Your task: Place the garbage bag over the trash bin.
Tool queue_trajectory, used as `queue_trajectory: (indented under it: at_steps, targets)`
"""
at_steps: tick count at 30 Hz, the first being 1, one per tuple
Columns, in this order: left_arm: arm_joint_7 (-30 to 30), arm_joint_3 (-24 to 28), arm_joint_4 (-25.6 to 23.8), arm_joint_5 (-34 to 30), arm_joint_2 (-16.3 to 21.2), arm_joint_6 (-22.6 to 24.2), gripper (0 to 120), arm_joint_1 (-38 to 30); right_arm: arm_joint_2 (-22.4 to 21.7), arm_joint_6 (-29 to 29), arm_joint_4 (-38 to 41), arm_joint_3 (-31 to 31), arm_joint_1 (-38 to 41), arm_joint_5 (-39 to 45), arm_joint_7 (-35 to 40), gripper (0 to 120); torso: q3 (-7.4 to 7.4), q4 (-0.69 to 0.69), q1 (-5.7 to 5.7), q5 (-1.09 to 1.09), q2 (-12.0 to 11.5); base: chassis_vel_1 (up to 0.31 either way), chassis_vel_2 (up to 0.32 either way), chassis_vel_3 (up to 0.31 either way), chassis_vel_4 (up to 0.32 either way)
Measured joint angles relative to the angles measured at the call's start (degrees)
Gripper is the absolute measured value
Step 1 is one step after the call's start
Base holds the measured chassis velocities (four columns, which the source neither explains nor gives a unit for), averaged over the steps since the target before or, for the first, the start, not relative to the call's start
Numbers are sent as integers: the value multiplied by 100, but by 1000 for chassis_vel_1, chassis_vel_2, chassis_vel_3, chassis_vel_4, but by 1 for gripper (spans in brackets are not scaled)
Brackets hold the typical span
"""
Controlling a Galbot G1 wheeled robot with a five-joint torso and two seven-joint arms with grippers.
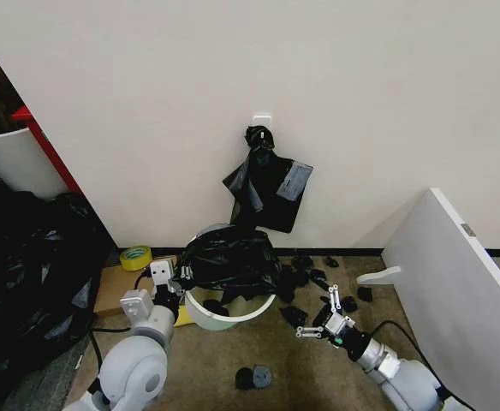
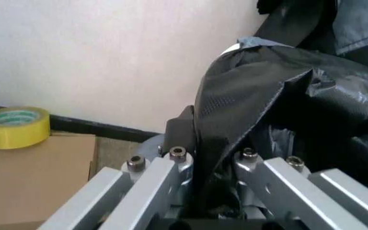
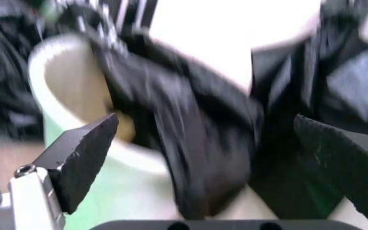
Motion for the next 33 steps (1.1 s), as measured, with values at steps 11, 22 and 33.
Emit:
queue_trajectory:
  at_steps: [11,22,33]
  targets:
    - [-26,1,-248,22,34,-5,5,96,290,-1095,603,-161,-221,-2692,1358,83,0,0,0,1,0,0,0,0,0]
    - [-37,103,-301,107,5,-5,5,105,478,-1771,889,-260,-46,-4132,1535,94,0,0,0,0,0,0,0,0,0]
    - [-41,101,-360,114,-18,8,5,80,338,-1991,1328,-258,-66,-4445,552,94,0,-1,0,1,0,0,0,0,0]
